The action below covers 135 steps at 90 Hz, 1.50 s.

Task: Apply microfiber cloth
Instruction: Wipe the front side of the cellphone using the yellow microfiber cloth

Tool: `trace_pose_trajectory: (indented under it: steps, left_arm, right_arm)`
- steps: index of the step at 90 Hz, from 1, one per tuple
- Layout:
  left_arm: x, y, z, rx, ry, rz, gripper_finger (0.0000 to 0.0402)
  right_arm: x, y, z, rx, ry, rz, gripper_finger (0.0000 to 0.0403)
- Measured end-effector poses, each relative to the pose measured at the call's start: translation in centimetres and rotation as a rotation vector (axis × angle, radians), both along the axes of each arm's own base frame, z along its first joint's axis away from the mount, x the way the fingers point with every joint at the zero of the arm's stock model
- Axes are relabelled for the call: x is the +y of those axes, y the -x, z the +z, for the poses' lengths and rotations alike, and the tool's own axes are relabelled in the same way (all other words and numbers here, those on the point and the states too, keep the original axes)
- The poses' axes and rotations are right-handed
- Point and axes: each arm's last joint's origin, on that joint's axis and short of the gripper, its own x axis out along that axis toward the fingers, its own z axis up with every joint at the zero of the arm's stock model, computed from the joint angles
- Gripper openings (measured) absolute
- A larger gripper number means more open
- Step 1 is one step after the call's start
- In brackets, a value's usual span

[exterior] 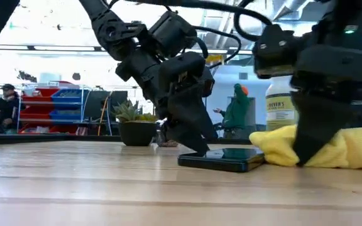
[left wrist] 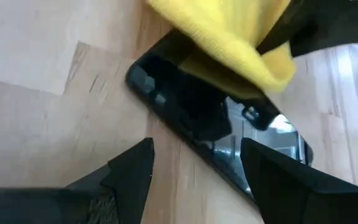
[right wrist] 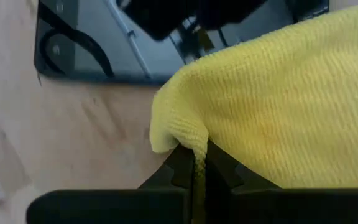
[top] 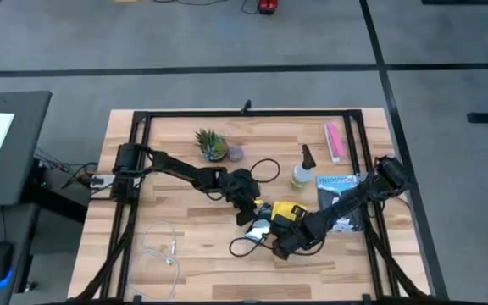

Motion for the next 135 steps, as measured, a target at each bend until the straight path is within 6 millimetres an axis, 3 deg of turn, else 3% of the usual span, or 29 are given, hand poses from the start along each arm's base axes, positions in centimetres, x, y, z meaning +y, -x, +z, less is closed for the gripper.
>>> trace_pose_trajectory:
  steps: [23,47,59,72,87,99,114,135]
  left_arm:
    - [1.1,-0.3,-2.5,0.054,0.097,0.006,0.0219]
    - [0.8,-0.5,-2.9,0.04,0.097,-0.011,0.0219]
    - [1.2,-0.2,-1.6,0.028,0.083,-0.023,0.0219]
    - [1.3,0.9,2.2,-0.012,0.002,-0.056,0.0219]
    - [0.7,3.2,5.4,0.043,-0.128,-0.07,0.0219]
    - [0.0,4.9,4.6,0.172,-0.172,-0.087,0.0219]
    - [-1.2,6.2,1.6,0.255,-0.172,-0.128,0.0219]
    - [-2.9,5.7,0.5,0.144,-0.165,-0.155,0.0219]
  right_arm:
    - [-0.2,-0.5,0.1,-0.045,0.032,0.031,0.0]
    - [0.2,-0.5,0.4,-0.077,0.057,0.07,0.0]
    - [0.7,-0.9,1.8,-0.121,0.064,0.098,0.0]
    - [0.9,-1.3,4.6,-0.173,0.077,0.115,0.0]
    - [0.9,-2.5,6.1,-0.205,0.084,0.153,0.0]
    - [0.2,-4.0,6.8,-0.295,0.061,0.14,0.0]
    - [-1.2,-5.3,7.3,-0.37,0.049,0.109,0.0]
    - [-2.7,-6.0,6.0,-0.345,-0.026,0.114,0.0]
